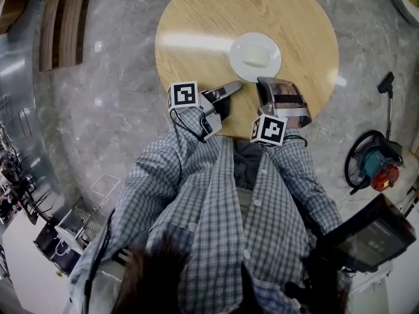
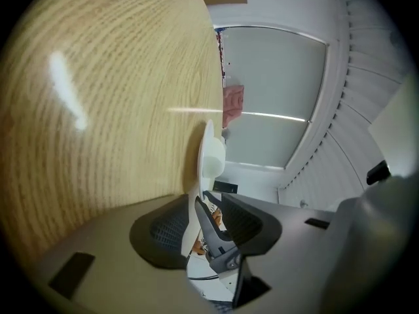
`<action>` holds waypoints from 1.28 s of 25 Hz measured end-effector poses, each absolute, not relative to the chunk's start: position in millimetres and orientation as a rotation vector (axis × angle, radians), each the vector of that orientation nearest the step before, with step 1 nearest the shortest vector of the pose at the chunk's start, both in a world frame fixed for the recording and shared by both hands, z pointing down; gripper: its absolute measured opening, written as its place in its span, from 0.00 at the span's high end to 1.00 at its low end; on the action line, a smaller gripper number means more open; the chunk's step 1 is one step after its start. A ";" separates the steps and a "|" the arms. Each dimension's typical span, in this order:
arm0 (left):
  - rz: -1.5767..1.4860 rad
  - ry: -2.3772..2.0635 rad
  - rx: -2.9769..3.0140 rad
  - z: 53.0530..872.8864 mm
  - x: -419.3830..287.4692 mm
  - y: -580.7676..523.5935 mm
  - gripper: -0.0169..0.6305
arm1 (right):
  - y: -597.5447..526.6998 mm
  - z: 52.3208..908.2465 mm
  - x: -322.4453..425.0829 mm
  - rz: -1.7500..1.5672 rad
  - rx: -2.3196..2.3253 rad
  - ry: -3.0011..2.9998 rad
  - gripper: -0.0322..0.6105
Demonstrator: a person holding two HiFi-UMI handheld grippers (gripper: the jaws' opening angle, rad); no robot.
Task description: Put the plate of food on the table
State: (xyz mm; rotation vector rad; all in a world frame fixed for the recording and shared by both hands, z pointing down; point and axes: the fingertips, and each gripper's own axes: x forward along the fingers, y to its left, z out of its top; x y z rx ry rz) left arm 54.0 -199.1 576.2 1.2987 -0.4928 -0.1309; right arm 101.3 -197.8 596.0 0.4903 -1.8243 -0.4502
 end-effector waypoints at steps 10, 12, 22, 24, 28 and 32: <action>-0.164 -0.507 1.289 574.4 50.1 -197.7 0.76 | -194.1 605.2 108.9 -0.395 0.466 -1.815 0.87; -0.165 -0.504 1.293 573.2 51.2 -198.8 0.76 | -194.4 605.4 110.8 -0.377 0.462 -1.822 0.87; -0.139 -0.483 1.321 572.9 59.7 -206.5 0.76 | -197.2 605.1 111.1 -0.077 0.387 -1.933 0.83; -0.141 -0.481 1.322 572.0 61.4 -208.0 0.76 | -196.6 601.8 108.9 0.009 0.378 -1.980 0.83; -0.136 -0.493 1.328 572.3 58.4 -210.1 0.76 | -200.5 593.4 103.1 0.153 0.465 -2.071 0.83; -0.124 -0.558 1.377 571.4 48.9 -215.5 0.76 | -211.9 575.4 104.7 0.149 0.647 -2.132 0.84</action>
